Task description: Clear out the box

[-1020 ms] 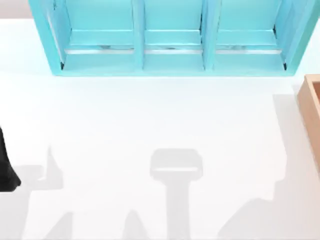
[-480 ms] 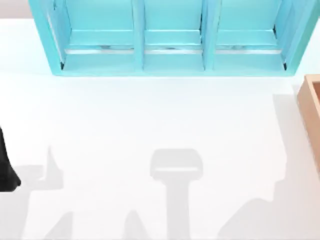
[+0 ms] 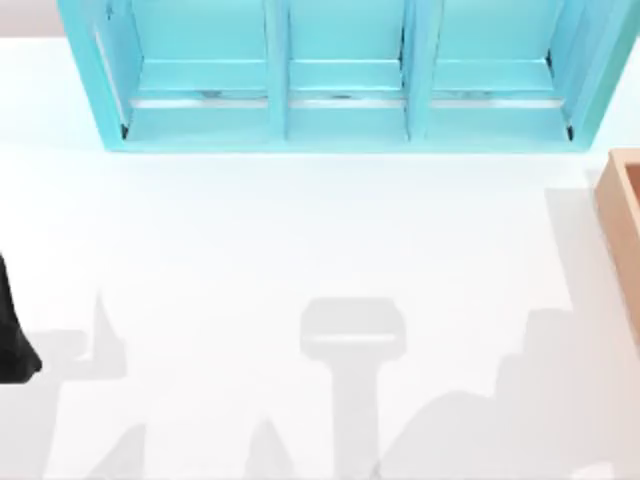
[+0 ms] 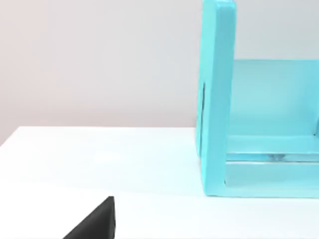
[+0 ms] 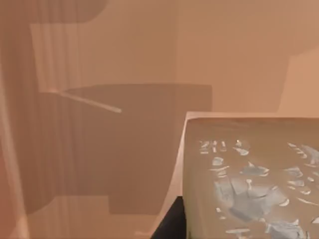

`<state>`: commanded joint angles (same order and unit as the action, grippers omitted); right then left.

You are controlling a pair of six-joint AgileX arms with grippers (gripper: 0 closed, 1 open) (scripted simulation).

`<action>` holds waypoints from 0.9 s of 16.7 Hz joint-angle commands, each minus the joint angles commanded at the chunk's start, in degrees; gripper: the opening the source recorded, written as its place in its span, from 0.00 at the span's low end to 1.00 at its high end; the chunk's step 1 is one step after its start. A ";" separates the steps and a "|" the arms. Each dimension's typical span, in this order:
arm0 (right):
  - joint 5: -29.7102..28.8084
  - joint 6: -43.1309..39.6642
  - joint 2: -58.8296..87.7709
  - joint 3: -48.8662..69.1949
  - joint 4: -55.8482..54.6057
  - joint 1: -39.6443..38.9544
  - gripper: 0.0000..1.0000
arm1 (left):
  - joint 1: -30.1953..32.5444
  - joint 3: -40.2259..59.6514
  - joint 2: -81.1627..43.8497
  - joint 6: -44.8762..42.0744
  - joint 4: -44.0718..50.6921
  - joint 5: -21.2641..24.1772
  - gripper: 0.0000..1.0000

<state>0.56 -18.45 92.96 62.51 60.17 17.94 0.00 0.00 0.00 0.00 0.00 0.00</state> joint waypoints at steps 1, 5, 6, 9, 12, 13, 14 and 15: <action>0.01 -0.04 -0.61 2.33 3.14 0.05 0.00 | 0.00 0.00 0.00 0.00 0.00 0.00 1.00; 0.03 0.08 -3.49 10.84 14.51 0.30 0.00 | 0.00 0.00 0.00 0.00 0.00 0.00 1.00; 0.03 0.11 -4.09 12.27 16.24 0.33 0.00 | 0.00 0.00 0.00 0.00 0.00 0.00 1.00; 0.02 0.15 -4.71 13.79 17.87 0.36 0.00 | 0.00 0.00 0.00 0.00 0.00 0.00 1.00; 0.05 0.25 -4.48 13.62 17.73 0.18 0.00 | 0.00 0.00 0.00 0.00 0.00 0.00 1.00; 0.04 0.35 -4.38 13.72 17.74 0.09 0.00 | 0.00 0.00 0.00 0.00 0.00 0.00 1.00; -0.01 0.99 -3.73 14.38 17.81 -0.56 0.00 | 0.00 0.00 0.00 0.00 0.00 0.00 1.00; -0.09 2.20 -2.49 15.62 17.94 -1.76 0.00 | 0.00 0.00 0.00 0.00 0.00 0.00 1.00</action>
<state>0.47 -16.26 90.46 78.12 78.11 16.18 0.00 0.00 0.00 0.00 0.00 0.00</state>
